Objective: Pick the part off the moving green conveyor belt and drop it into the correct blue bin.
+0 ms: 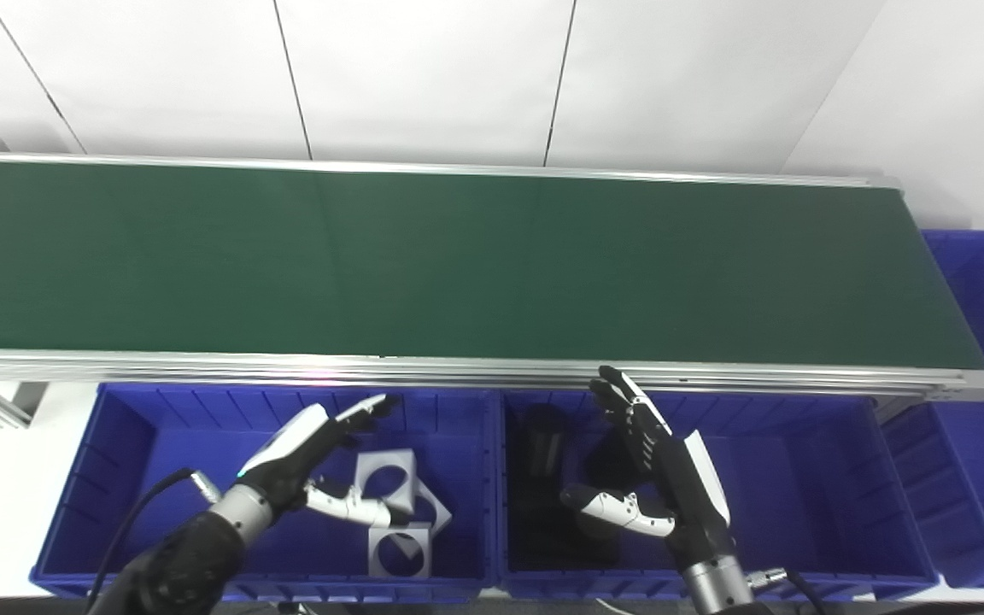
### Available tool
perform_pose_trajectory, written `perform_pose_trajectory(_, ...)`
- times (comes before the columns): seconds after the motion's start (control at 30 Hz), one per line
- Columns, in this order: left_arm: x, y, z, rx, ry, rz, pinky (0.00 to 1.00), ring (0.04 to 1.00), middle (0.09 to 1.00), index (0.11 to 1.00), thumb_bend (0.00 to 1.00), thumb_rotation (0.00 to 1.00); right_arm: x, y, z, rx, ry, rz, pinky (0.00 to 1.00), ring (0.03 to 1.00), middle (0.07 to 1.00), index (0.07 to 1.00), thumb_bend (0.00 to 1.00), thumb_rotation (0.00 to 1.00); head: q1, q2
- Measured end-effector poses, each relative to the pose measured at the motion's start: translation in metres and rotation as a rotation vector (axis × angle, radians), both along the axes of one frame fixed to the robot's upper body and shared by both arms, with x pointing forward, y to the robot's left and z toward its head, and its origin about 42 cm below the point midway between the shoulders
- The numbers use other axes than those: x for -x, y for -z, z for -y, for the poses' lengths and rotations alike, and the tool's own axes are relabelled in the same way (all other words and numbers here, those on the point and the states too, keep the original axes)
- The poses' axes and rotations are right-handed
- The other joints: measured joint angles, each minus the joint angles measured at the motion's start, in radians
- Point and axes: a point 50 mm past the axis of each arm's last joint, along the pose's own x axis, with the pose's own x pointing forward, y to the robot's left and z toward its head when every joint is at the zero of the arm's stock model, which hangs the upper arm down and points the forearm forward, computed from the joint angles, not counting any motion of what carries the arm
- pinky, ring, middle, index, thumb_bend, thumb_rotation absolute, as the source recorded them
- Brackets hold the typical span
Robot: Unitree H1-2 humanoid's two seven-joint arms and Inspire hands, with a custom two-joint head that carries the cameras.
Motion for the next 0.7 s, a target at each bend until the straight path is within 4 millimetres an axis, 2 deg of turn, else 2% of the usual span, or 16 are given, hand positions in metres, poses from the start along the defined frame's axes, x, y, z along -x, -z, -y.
perform_pose_trajectory(0.13,0.011,-0.002,0.009,0.332,-0.057,0.077,0.75,0.798,0.829,0.844,0.88,0.54,0.002,0.001,0.001,0.008,0.0,-0.011,0.9,0.895,0.888,0.932,0.89,0.45,0.006,-0.008)
perform_pose_trajectory(0.23,0.019,-0.002,0.025,0.465,-0.083,0.114,0.75,0.791,0.82,0.839,0.89,0.53,0.003,0.002,0.003,0.012,-0.002,-0.015,0.89,0.899,0.893,0.935,0.89,0.45,0.011,-0.006)
perform_pose_trajectory(0.3,0.023,0.002,0.031,0.501,-0.091,0.117,0.75,0.789,0.815,0.835,0.9,0.53,0.003,0.002,0.003,0.014,-0.005,-0.015,0.89,0.898,0.894,0.935,0.89,0.45,0.014,-0.006)
perform_pose_trajectory(0.5,0.024,0.006,0.026,0.529,-0.173,0.159,0.74,0.75,0.758,0.77,0.92,0.5,0.005,0.002,0.009,0.023,-0.011,-0.021,0.89,0.899,0.896,0.937,0.9,0.45,0.018,-0.018)
perform_pose_trajectory(0.7,0.028,0.008,0.03,0.569,-0.227,0.157,0.78,0.778,0.78,0.795,0.95,0.46,0.005,0.002,0.008,0.01,-0.012,-0.023,0.89,0.901,0.901,0.937,0.89,0.43,0.032,-0.012)
